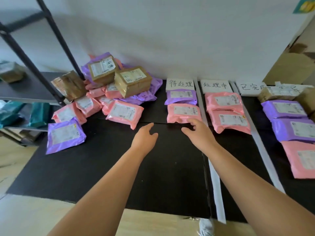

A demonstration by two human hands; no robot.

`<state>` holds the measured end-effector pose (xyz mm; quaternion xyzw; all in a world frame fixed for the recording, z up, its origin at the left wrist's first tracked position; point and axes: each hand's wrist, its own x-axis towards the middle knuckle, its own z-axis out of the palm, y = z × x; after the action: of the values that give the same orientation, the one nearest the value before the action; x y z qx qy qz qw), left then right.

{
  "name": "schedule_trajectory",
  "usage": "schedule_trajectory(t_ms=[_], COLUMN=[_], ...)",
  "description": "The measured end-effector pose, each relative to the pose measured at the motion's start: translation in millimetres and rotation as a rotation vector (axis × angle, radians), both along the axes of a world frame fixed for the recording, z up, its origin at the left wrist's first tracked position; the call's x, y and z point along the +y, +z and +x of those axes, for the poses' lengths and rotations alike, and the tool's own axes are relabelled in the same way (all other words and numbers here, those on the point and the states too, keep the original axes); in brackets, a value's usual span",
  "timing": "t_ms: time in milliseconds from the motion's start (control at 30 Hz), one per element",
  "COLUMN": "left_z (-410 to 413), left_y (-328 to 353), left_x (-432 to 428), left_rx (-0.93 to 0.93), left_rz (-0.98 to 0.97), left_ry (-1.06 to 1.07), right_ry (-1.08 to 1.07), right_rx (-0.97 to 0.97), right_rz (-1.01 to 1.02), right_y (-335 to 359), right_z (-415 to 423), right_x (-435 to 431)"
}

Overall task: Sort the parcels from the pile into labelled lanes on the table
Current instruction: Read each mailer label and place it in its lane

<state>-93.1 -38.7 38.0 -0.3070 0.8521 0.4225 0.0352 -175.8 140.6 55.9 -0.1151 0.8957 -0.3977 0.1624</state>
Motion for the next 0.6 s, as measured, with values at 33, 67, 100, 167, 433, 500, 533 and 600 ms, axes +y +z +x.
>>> schedule_trajectory(t_ms=[33, 67, 100, 167, 433, 500, 533, 600], left_z=[15, 29, 42, 64, 91, 87, 84, 76], left_y=[1, 1, 2, 1, -7, -7, -5, 0], left_x=[-12, -24, -35, -55, -108, -117, -122, -135], left_rx=[0.001, 0.000, -0.003, 0.009, 0.022, 0.025, 0.031, 0.047], left_rz=[-0.007, -0.013, -0.012, -0.004, 0.030, 0.037, 0.031, 0.011], left_ry=[0.007, 0.017, 0.029, 0.055, 0.157, 0.169, 0.173, 0.182], right_ry=[0.013, 0.027, 0.041, 0.065, 0.169, 0.185, 0.190, 0.203], right_rx=[-0.013, -0.027, -0.038, -0.052, -0.070, -0.074, -0.069, -0.051], right_rz=[0.001, 0.004, 0.008, 0.020, 0.054, 0.060, 0.058, 0.041], right_y=[-1, -2, -3, -4, -3, -3, -1, 2], right_z=[13, 26, 36, 54, 74, 68, 63, 52], right_x=[-13, -25, -37, -59, -127, -141, -148, -162])
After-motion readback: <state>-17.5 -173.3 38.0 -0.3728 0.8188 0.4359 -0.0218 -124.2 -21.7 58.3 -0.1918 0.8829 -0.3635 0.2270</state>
